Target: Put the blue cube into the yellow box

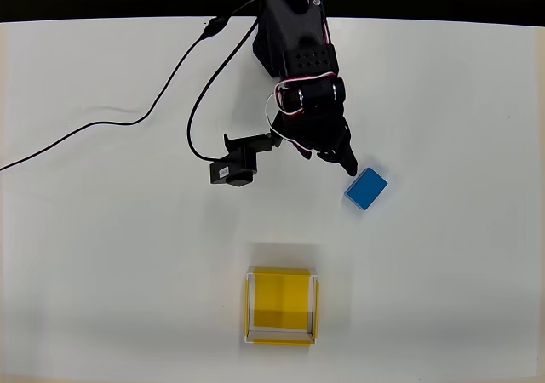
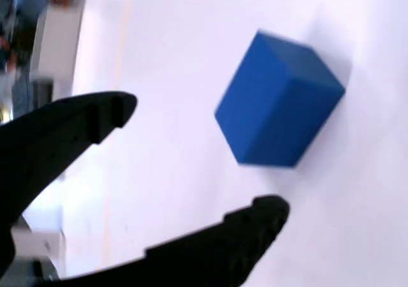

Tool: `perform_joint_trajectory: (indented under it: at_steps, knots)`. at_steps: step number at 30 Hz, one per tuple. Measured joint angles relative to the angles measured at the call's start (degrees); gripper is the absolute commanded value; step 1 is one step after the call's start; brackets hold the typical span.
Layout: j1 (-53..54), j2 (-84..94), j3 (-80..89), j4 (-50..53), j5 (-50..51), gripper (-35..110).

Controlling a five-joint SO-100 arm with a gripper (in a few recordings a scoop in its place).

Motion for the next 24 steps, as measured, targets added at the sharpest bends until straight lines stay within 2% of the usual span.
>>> perform_joint_trajectory:
  at_steps: [9, 24]
  knots:
    - [-2.3, -23.7, -18.5, 0.8, 10.9, 46]
    - [-11.2, -43.3, -26.6, 0.2, 21.4, 45]
